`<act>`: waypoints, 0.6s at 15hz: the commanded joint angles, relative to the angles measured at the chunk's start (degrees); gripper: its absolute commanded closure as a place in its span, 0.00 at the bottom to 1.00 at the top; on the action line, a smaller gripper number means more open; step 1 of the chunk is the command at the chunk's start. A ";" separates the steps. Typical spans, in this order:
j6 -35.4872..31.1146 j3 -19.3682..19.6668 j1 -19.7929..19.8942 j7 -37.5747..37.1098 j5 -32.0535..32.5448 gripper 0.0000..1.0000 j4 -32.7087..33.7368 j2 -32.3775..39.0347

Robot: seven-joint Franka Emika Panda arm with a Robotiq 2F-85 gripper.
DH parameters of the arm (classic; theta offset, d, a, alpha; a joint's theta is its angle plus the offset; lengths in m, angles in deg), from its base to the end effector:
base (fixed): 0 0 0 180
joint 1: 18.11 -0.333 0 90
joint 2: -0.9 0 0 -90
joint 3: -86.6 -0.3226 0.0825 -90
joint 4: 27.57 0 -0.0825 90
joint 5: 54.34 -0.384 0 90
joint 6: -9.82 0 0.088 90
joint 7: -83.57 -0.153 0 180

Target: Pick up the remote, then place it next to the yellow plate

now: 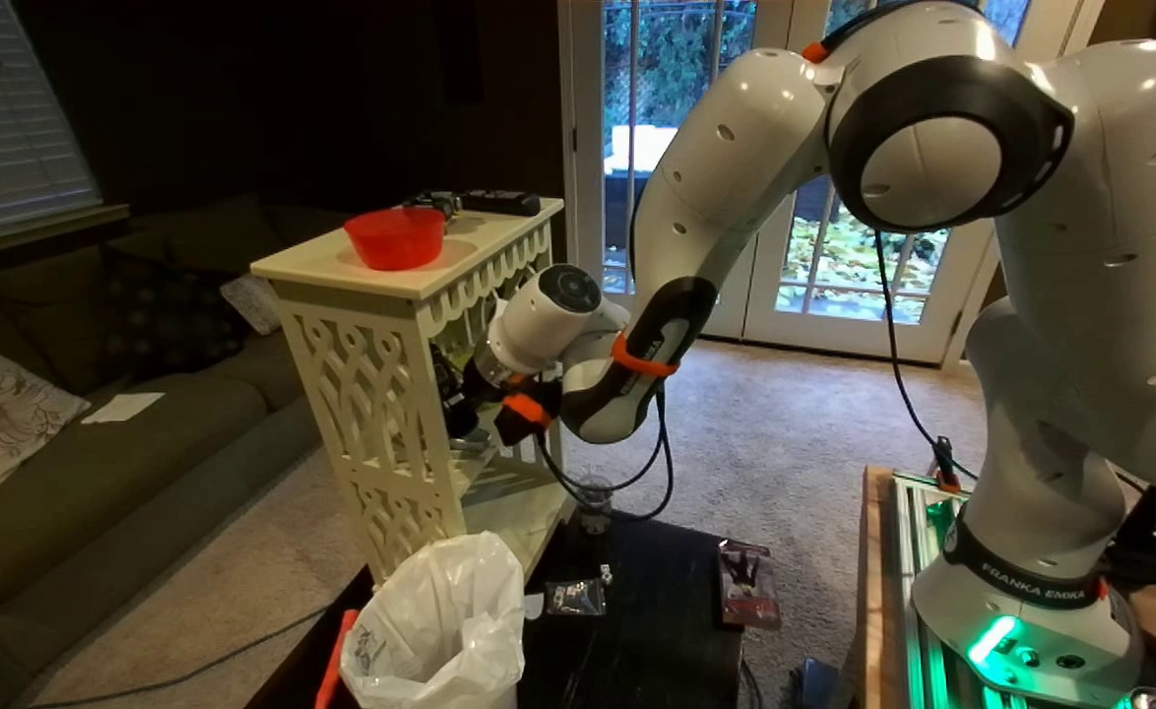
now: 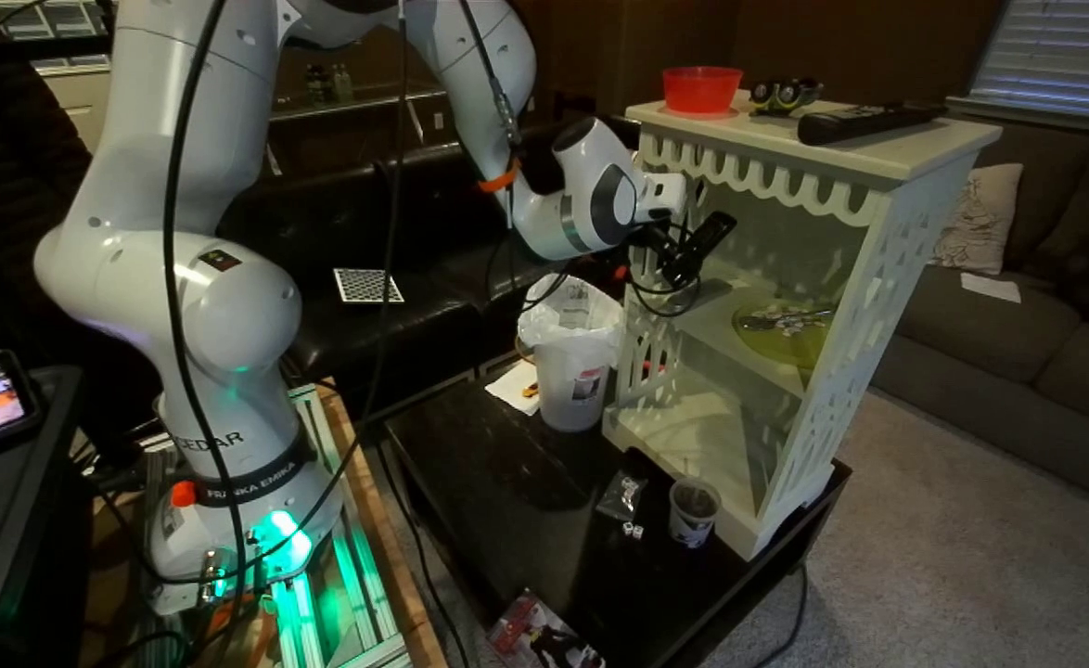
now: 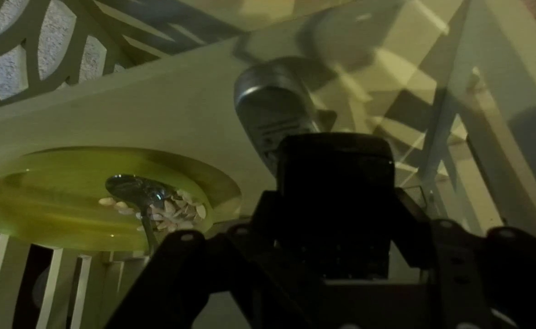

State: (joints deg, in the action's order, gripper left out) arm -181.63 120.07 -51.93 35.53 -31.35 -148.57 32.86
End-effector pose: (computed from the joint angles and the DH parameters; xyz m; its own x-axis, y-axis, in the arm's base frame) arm 0.6506 0.0680 0.2307 0.7094 -0.1851 0.6800 -0.1955 -0.9787 -0.0624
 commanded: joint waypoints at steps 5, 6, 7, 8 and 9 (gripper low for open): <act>1.23 -0.85 1.98 -0.92 -2.62 0.63 6.90 4.11; 1.43 -1.21 2.51 -1.03 -2.63 0.63 7.05 4.26; 1.59 -1.41 2.89 -1.10 -2.64 0.13 7.14 4.32; 1.63 -1.68 3.37 -1.10 -2.53 0.11 7.02 4.22; 1.54 -1.79 3.70 -1.12 -2.48 0.06 6.95 4.16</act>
State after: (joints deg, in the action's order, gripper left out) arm -180.91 119.39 -49.65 35.25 -33.05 -143.08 36.51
